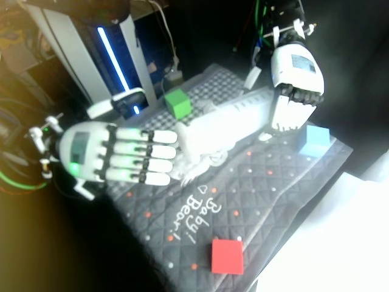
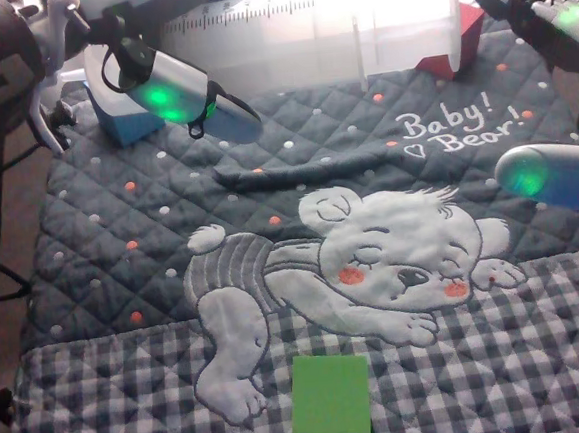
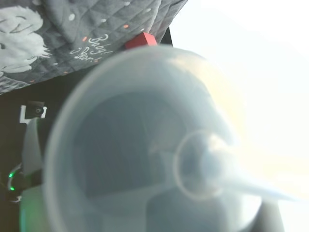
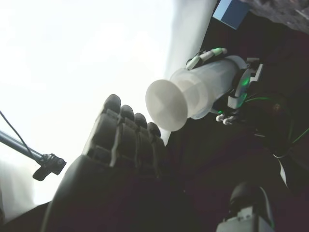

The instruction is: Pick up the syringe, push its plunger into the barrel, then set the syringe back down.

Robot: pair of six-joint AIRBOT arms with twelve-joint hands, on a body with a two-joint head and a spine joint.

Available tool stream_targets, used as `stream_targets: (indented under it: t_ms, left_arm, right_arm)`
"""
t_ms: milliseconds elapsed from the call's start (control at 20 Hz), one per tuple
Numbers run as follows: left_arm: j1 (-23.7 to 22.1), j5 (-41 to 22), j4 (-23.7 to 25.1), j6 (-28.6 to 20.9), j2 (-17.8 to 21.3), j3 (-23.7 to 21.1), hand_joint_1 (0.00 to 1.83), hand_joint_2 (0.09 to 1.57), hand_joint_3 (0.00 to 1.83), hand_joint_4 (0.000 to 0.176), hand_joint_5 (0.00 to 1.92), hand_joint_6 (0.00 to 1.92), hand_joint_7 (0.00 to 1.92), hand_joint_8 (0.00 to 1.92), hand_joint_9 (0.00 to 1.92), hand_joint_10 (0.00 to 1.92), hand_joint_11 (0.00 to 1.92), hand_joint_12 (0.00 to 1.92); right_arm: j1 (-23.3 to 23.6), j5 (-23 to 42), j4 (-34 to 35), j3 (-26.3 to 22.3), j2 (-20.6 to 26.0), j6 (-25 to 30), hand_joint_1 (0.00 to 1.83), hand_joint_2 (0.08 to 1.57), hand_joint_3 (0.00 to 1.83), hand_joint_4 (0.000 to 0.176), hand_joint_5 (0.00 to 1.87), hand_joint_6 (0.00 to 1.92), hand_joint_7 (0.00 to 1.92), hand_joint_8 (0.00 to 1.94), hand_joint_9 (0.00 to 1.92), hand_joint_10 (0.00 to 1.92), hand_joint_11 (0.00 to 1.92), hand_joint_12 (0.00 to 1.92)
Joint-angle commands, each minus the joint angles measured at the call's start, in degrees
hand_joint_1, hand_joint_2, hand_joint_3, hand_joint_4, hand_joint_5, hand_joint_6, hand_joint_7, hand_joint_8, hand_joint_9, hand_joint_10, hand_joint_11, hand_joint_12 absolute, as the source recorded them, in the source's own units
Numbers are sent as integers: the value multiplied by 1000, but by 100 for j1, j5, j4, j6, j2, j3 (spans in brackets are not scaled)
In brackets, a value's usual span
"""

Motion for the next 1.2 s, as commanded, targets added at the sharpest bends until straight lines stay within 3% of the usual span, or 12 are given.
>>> stream_targets:
  t_ms: [0, 500, 800, 900, 1150]
  left_arm:
    - [-123, -673, -246, -53, -3, 9, 1436, 1156, 0, 0, 1045, 1921, 1321, 1921, 1458, 1921, 1487, 1921]
    - [-214, -659, -142, -25, -48, -13, 1397, 1155, 0, 0, 1003, 1921, 1359, 1921, 1516, 1921, 1532, 1921]
    - [-281, -539, 40, -24, -134, -13, 1321, 1188, 7, 0, 1001, 1921, 1154, 1921, 1365, 1921, 1412, 1921]
    - [-301, -522, 53, -24, -139, -12, 1299, 1193, 9, 0, 992, 1921, 1252, 1921, 1419, 1921, 1447, 1921]
    - [-395, -452, 168, -23, -175, -9, 1309, 1184, 4, 0, 969, 1921, 1247, 1921, 1439, 1921, 1461, 1921]
  right_arm:
    - [83, 714, 8, 31, 13, 63, 0, 873, 0, 0, 0, 0, 0, 0, 0, 0, 0, 32]
    - [223, 649, -117, 109, -156, 120, 0, 883, 4, 0, 5, 2, 0, 0, 0, 0, 12, 9]
    - [329, 542, -218, 145, -274, 129, 0, 877, 0, 0, 12, 2, 6, 1, 1, 0, 0, 0]
    - [356, 513, -245, 155, -302, 137, 0, 915, 15, 0, 0, 0, 0, 0, 0, 0, 2, 1]
    - [404, 482, -290, 167, -358, 157, 0, 888, 0, 0, 0, 0, 0, 0, 0, 0, 0, 0]
